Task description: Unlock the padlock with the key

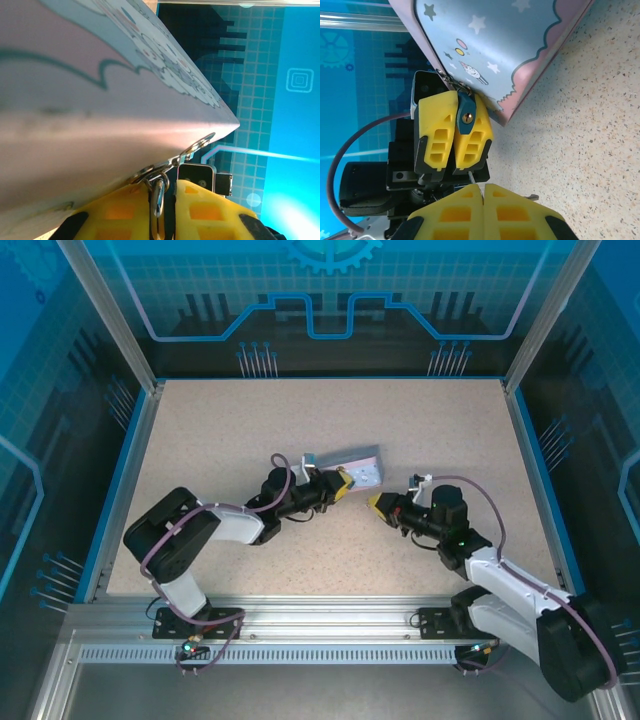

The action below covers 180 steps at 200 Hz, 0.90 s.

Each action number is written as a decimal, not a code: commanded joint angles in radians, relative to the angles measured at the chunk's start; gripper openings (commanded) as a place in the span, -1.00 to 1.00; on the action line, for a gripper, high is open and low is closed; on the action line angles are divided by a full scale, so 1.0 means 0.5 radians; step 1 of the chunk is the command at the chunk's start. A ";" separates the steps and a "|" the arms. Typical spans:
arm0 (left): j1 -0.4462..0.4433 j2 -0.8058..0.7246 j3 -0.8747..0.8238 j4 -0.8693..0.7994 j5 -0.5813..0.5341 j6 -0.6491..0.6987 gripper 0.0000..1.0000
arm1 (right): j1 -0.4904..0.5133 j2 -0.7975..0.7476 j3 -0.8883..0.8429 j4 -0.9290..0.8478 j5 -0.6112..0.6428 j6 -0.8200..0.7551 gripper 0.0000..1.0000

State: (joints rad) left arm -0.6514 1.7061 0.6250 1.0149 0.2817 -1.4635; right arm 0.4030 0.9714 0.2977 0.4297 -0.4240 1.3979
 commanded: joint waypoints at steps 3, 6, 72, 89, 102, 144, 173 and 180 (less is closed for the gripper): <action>0.008 -0.083 -0.005 0.175 -0.036 -0.064 -1.00 | 0.060 0.075 0.093 0.139 0.077 0.047 -1.00; 0.009 -0.083 -0.002 0.177 -0.035 -0.066 -1.00 | 0.064 0.085 0.095 0.148 0.079 0.051 -1.00; 0.008 -0.126 -0.029 0.191 -0.052 -0.079 -1.00 | 0.117 0.214 0.110 0.292 0.190 0.135 -1.00; 0.011 -0.123 -0.038 0.214 -0.056 -0.084 -1.00 | 0.121 0.222 0.107 0.297 0.224 0.163 -1.00; 0.009 -0.119 -0.045 0.226 -0.056 -0.087 -1.00 | 0.122 0.228 0.105 0.318 0.243 0.187 -1.00; 0.009 -0.093 -0.049 0.271 -0.055 -0.105 -1.00 | 0.139 0.238 0.121 0.297 0.294 0.236 -1.00; 0.010 -0.083 -0.054 0.288 -0.053 -0.113 -1.00 | 0.159 0.265 0.119 0.334 0.332 0.277 -1.00; 0.010 -0.084 -0.057 0.289 -0.053 -0.111 -1.00 | 0.162 0.271 0.125 0.334 0.337 0.281 -1.00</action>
State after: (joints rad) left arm -0.6514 1.6886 0.6018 1.0382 0.2733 -1.5021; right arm 0.4644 1.0950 0.3340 0.5598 -0.2871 1.5135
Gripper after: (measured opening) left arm 0.139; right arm 0.064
